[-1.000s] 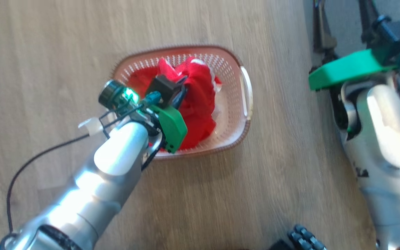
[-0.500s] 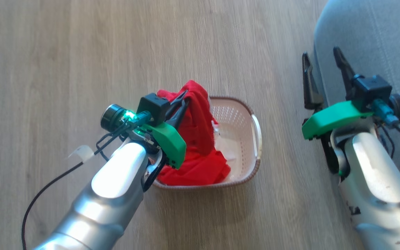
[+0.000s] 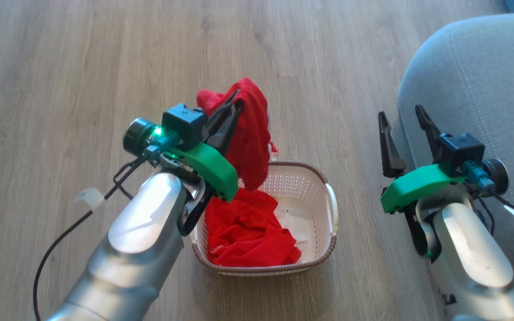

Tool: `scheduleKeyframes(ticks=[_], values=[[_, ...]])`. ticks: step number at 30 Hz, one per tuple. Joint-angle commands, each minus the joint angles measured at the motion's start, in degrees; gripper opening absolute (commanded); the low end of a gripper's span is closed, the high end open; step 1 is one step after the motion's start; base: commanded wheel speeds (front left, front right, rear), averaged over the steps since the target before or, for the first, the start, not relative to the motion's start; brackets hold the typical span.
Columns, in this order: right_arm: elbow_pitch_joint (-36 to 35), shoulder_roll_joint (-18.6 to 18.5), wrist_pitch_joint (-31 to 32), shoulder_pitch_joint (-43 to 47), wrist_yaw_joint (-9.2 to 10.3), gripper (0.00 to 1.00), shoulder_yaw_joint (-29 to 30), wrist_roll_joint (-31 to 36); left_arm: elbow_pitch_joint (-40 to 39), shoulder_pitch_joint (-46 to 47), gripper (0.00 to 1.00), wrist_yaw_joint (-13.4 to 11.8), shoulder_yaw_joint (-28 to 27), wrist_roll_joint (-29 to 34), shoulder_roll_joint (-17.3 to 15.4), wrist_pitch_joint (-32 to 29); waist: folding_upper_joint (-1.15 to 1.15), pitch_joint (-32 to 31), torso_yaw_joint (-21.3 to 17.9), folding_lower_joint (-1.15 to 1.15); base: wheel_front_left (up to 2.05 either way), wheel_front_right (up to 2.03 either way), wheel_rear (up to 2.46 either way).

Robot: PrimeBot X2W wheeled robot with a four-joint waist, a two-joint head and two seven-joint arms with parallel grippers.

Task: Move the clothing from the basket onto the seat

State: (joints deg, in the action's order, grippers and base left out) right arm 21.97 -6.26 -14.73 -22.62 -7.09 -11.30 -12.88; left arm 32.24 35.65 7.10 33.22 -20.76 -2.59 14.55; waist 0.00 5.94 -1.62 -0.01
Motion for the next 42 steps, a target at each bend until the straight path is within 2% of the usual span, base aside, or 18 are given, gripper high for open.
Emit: scheduleKeyframes(ticks=[1,14,21,25,33,42], values=[[-1.49,0.47,-0.27,-0.33,-0.4,1.0,-0.89,-0.47,-2.6,3.13,0.0,0.25,-2.36,-0.01,-0.31,0.44,0.0,-0.69,-0.27,0.01,0.0,0.0,0.0],[-1.15,1.28,-0.27,1.04,-0.4,1.0,-1.23,-0.4,-9.78,9.91,0.0,0.37,-3.16,-1.39,-0.34,0.45,0.0,-2.14,-0.21,0.01,0.0,0.0,0.0],[-0.73,1.57,-0.27,0.85,-0.4,1.0,-1.4,-0.4,-10.84,11.26,0.0,0.38,-2.55,-2.4,-0.76,0.45,0.0,-2.11,-0.44,0.01,0.0,0.0,0.0],[-2.72,1.87,-0.27,-0.35,-0.4,1.0,-2.54,-1.0,-11.06,11.33,0.0,0.38,-1.63,-2.7,-0.74,0.45,0.0,-1.85,-0.39,0.01,0.0,0.0,0.0],[-10.06,1.06,-0.27,-5.08,-0.4,1.0,-11.86,-3.88,-11.23,10.94,0.0,0.38,0.36,-3.35,-0.66,0.45,0.0,-1.13,0.19,0.01,0.0,0.0,0.0],[-10.77,-0.05,-0.27,-10.33,-0.4,1.0,-23.25,-5.78,-12.06,10.68,0.0,0.38,3.21,-4.4,-0.44,0.45,0.0,-0.56,1.68,0.01,0.0,0.0,0.0]])
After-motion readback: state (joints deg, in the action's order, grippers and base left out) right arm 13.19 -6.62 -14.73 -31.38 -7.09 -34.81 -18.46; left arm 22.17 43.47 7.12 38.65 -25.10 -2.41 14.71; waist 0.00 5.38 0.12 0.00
